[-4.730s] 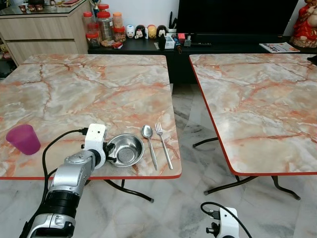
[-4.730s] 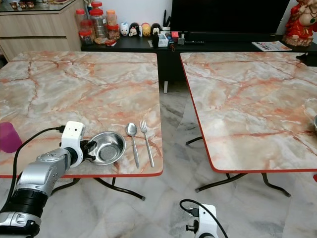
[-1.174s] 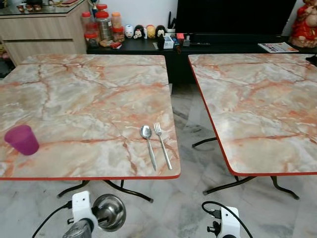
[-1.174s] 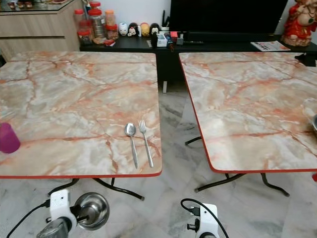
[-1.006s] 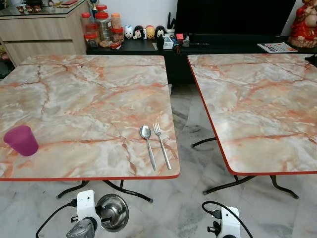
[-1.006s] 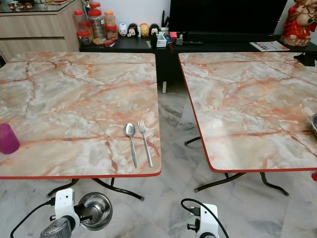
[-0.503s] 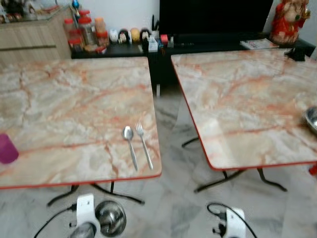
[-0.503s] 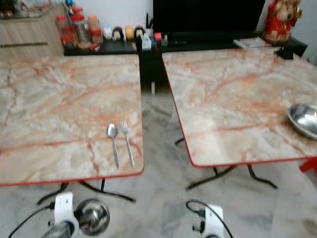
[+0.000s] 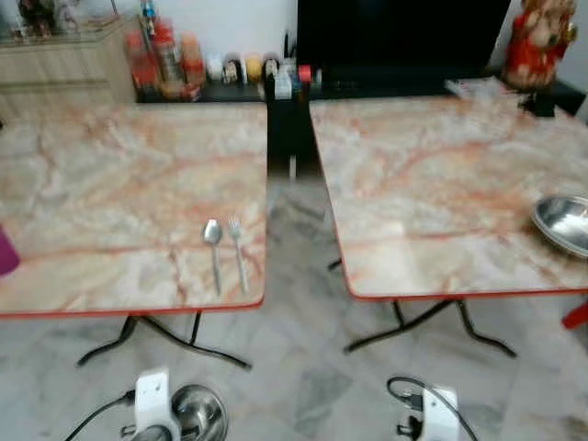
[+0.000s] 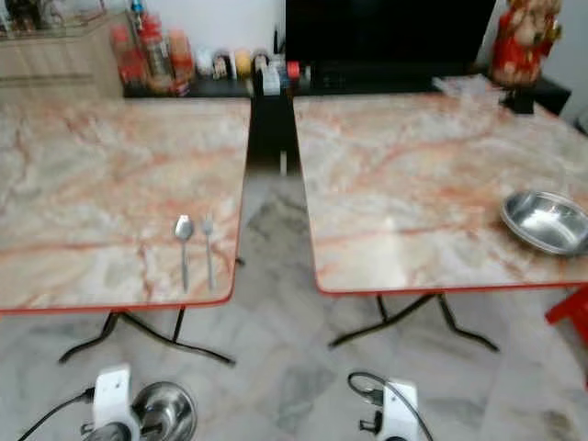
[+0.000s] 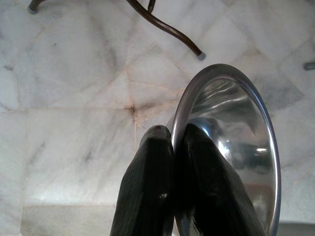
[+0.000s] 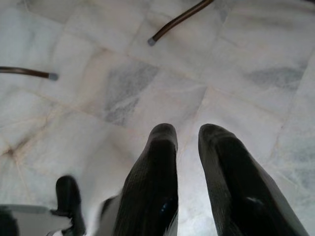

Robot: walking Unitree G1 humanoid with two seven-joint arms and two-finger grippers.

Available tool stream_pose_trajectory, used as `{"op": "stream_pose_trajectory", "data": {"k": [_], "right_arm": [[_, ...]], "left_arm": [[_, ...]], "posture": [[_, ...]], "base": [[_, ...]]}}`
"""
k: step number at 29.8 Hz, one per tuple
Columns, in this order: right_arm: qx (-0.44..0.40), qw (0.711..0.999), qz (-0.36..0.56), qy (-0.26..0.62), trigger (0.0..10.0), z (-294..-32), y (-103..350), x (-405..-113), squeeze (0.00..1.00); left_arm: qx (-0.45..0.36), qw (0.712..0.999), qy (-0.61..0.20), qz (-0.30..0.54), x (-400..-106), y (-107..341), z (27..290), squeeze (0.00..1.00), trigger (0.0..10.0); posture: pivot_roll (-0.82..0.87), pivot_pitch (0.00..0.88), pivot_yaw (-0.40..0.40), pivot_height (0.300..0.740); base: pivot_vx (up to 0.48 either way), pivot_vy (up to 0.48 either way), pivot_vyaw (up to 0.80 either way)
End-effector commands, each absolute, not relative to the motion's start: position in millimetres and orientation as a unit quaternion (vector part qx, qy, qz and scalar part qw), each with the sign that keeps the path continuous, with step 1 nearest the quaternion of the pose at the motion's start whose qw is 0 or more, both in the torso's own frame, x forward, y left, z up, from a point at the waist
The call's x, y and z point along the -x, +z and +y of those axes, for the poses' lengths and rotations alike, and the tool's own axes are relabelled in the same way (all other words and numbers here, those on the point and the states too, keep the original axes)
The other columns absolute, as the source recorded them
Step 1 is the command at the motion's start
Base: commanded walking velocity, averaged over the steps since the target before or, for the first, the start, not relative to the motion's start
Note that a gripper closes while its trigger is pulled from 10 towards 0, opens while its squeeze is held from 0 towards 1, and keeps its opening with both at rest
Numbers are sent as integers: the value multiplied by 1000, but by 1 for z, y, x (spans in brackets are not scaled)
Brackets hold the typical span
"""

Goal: Setting the table

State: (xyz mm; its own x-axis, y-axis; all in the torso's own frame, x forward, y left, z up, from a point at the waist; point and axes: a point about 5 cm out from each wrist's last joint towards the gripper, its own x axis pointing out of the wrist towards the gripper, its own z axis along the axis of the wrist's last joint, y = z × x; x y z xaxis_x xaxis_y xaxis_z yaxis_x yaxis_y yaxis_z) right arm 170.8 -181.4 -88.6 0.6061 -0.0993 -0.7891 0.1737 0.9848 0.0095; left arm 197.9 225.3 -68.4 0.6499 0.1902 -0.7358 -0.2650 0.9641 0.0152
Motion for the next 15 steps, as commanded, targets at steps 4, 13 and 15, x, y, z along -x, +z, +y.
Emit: {"op": "stream_pose_trajectory", "data": {"k": [4, 13, 15], "right_arm": [[-38, 898, 430, -86, 10000, -191, -86, -174, 0], [-38, 897, 431, -89, 10000, -193, -86, -172, 0], [-38, 897, 431, -89, 10000, -193, -86, -172, 0]], "left_arm": [[48, 909, 120, 397, -201, -68, 221, 0, 10000], [54, 909, 124, 395, -201, -68, 219, 0, 10000], [55, 909, 124, 394, -201, -68, 219, 0, 10000]], "posture": [[15, 0, -12, 740], [10, 0, -19, 740], [8, 0, -20, 740]], "base": [[0, -442, 0], [0, -442, 0], [0, -442, 0]]}}
